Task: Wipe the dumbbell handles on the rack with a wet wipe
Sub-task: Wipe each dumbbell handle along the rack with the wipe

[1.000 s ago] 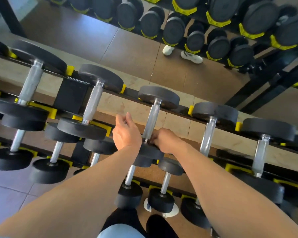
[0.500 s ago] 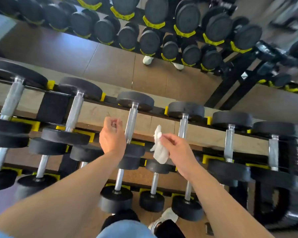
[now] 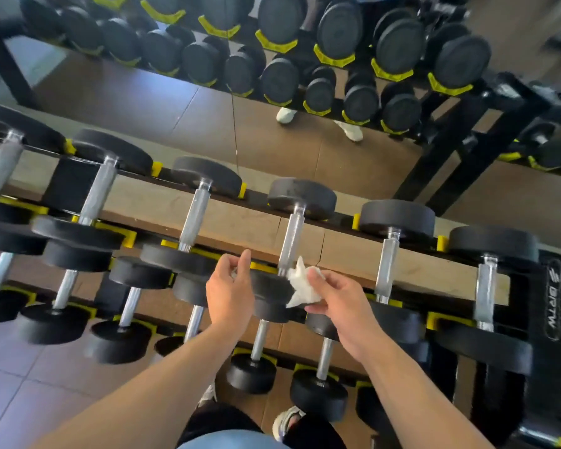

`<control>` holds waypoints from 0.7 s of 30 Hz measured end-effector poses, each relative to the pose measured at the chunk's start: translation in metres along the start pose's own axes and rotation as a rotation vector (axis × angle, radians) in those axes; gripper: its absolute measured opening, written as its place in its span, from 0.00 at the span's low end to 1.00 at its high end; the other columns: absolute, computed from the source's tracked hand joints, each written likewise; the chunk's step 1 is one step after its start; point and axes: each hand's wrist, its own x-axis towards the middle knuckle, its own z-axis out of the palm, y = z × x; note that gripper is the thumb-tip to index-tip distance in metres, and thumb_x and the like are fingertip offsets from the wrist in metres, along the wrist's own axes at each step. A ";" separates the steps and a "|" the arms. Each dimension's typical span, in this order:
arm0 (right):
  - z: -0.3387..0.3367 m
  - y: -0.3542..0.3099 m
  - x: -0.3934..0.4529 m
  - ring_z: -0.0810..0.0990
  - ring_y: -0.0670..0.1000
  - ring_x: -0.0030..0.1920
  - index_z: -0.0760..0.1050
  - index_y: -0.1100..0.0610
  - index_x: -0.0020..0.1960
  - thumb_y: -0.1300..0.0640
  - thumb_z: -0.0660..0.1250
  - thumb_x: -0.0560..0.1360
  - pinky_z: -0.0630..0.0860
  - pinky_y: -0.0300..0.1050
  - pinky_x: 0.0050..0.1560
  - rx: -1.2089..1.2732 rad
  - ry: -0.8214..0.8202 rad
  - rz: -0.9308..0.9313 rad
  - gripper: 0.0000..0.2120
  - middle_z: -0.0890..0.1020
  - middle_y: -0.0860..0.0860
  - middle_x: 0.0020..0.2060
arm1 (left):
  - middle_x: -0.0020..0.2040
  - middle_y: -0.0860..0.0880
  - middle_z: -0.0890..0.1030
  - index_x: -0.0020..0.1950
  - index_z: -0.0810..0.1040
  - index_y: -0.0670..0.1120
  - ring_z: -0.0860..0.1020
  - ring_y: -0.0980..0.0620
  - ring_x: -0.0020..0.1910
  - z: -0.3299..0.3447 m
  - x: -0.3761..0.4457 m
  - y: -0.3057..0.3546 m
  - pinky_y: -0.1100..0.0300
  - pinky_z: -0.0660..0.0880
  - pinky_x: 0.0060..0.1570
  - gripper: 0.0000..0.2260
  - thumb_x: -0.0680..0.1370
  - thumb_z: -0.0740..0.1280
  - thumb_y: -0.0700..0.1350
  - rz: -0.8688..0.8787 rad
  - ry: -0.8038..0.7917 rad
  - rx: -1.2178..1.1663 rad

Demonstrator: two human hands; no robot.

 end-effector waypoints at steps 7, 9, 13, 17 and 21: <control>-0.040 0.000 0.025 0.83 0.50 0.55 0.80 0.48 0.59 0.48 0.70 0.76 0.83 0.45 0.48 -0.040 -0.102 -0.043 0.13 0.83 0.46 0.55 | 0.37 0.49 0.75 0.44 0.72 0.49 0.76 0.50 0.37 0.047 -0.002 0.004 0.56 0.76 0.41 0.15 0.82 0.60 0.59 -0.144 0.184 -0.018; -0.041 0.000 0.034 0.83 0.51 0.54 0.81 0.50 0.57 0.47 0.71 0.75 0.84 0.47 0.49 0.001 -0.093 0.040 0.13 0.83 0.49 0.54 | 0.39 0.50 0.77 0.46 0.72 0.50 0.77 0.51 0.39 0.058 0.008 0.007 0.58 0.77 0.41 0.14 0.82 0.60 0.59 -0.185 0.232 0.010; -0.039 -0.009 0.056 0.82 0.47 0.49 0.78 0.47 0.49 0.42 0.70 0.75 0.80 0.33 0.41 -0.227 0.116 -0.085 0.09 0.82 0.43 0.45 | 0.40 0.51 0.77 0.49 0.73 0.49 0.76 0.52 0.39 0.074 0.024 0.007 0.60 0.71 0.37 0.14 0.83 0.58 0.58 -0.277 0.364 0.055; -0.019 -0.035 0.093 0.82 0.42 0.47 0.81 0.51 0.55 0.43 0.71 0.76 0.73 0.25 0.35 -0.608 0.150 -0.501 0.14 0.84 0.42 0.47 | 0.39 0.51 0.76 0.48 0.70 0.49 0.75 0.53 0.38 0.077 0.024 0.003 0.55 0.71 0.40 0.15 0.84 0.54 0.58 -0.344 0.473 0.033; 0.015 -0.039 0.139 0.83 0.50 0.51 0.82 0.54 0.59 0.49 0.70 0.78 0.80 0.39 0.44 -1.097 -0.107 -0.792 0.13 0.85 0.52 0.51 | 0.39 0.51 0.75 0.49 0.70 0.48 0.72 0.53 0.36 0.077 0.027 0.002 0.56 0.66 0.35 0.15 0.85 0.52 0.57 -0.414 0.541 0.040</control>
